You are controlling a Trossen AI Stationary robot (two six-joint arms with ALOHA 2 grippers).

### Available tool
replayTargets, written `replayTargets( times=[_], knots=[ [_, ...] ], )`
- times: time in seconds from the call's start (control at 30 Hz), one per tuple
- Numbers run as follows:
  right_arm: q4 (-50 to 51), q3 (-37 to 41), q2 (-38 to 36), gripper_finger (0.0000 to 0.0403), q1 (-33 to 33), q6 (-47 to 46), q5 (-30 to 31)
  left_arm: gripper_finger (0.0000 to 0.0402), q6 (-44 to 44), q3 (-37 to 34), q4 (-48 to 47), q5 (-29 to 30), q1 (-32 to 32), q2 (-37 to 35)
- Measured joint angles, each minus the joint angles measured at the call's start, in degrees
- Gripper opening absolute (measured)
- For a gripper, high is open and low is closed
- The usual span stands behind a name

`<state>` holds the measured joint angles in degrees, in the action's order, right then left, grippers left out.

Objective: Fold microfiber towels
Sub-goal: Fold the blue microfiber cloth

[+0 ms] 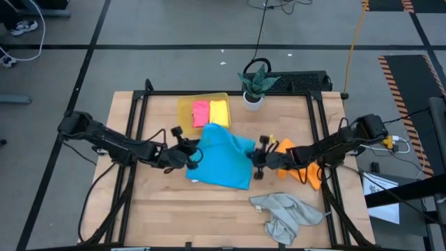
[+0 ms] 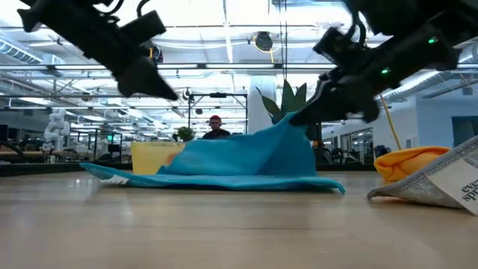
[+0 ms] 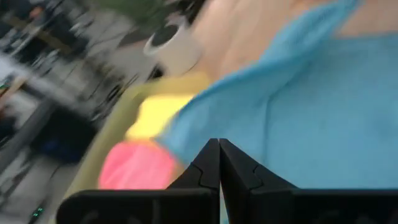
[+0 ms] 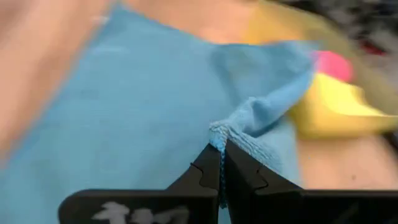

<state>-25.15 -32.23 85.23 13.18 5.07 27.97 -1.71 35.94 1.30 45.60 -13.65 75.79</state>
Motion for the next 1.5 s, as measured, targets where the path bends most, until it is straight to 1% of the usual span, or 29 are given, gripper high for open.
replayTargets(
  times=[0.1,0.2,0.3,0.37,0.47,0.57,0.7,0.77,0.83,0.9,0.93,1.03,1.1,1.17,1.23,1.33,1.43,1.5],
  knots=[
    [2.4,0.0,0.0,0.0000,1.9,-2.6,-3.7,0.0006,-5.6,0.0,7.5,-5.8,0.0,2.1],
    [3.5,0.9,0.2,0.0000,3.4,-4.0,-4.4,0.0004,-11.4,0.0,13.3,-11.7,0.1,6.2],
    [3.3,2.5,0.8,0.0000,4.4,-4.4,-4.5,0.0003,-16.7,0.0,19.1,-13.7,0.1,11.0],
    [2.8,3.1,0.9,0.0000,4.6,-5.6,-4.4,0.0012,-19.7,0.0,20.4,-14.6,0.1,13.1],
    [2.8,4.0,0.9,0.0000,4.6,-7.5,-4.3,0.0040,-24.8,0.0,19.1,-17.3,-0.9,14.4],
    [2.6,4.1,0.9,0.0000,4.6,-7.8,-4.3,0.0086,-26.2,0.0,16.1,-19.0,-1.7,14.4],
    [1.0,4.1,0.9,0.0000,4.6,-7.1,-4.2,0.0154,-22.0,0.0,9.4,-17.5,-0.3,14.4],
    [-0.4,4.1,0.9,0.0000,4.6,-6.7,-4.2,0.0178,-19.7,0.0,6.5,-17.5,1.2,14.4],
    [-2.1,4.1,0.9,0.0000,4.6,-6.0,-4.1,0.0193,-18.7,0.0,4.8,-17.5,2.7,14.4],
    [-4.5,4.1,0.9,0.0000,4.6,-5.9,-3.7,0.0198,-18.8,0.0,5.1,-17.6,3.7,14.4],
    [-5.8,4.1,0.9,0.0000,4.6,-6.1,-2.5,0.0198,-19.3,0.0,5.8,-18.3,4.0,14.4],
    [-9.7,4.1,0.9,0.0000,4.6,-10.4,5.6,0.0190,-21.8,0.0,9.8,-22.7,4.5,14.5],
    [-11.2,4.1,0.9,0.0000,4.5,-13.3,10.1,0.0183,-24.9,0.0,14.7,-24.2,4.3,15.8],
    [-12.2,4.1,0.9,0.0000,4.4,-13.4,10.9,0.0179,-28.7,0.0,20.1,-24.6,3.8,17.7],
    [-12.4,4.1,0.9,0.0000,4.5,-13.3,10.9,0.0179,-32.7,0.1,27.6,-24.7,3.7,20.6],
    [-12.5,4.1,0.9,0.0000,4.4,-13.2,10.9,0.0192,-36.3,0.1,35.9,-24.8,4.0,25.4],
    [-12.5,4.1,0.9,0.0000,4.4,-13.0,10.9,0.0218,-36.7,1.2,38.9,-24.2,4.4,29.4],
    [-12.5,4.1,0.9,0.0000,4.4,-13.0,10.9,0.0236,-35.9,2.8,39.2,-21.6,4.6,31.8]
  ],
)
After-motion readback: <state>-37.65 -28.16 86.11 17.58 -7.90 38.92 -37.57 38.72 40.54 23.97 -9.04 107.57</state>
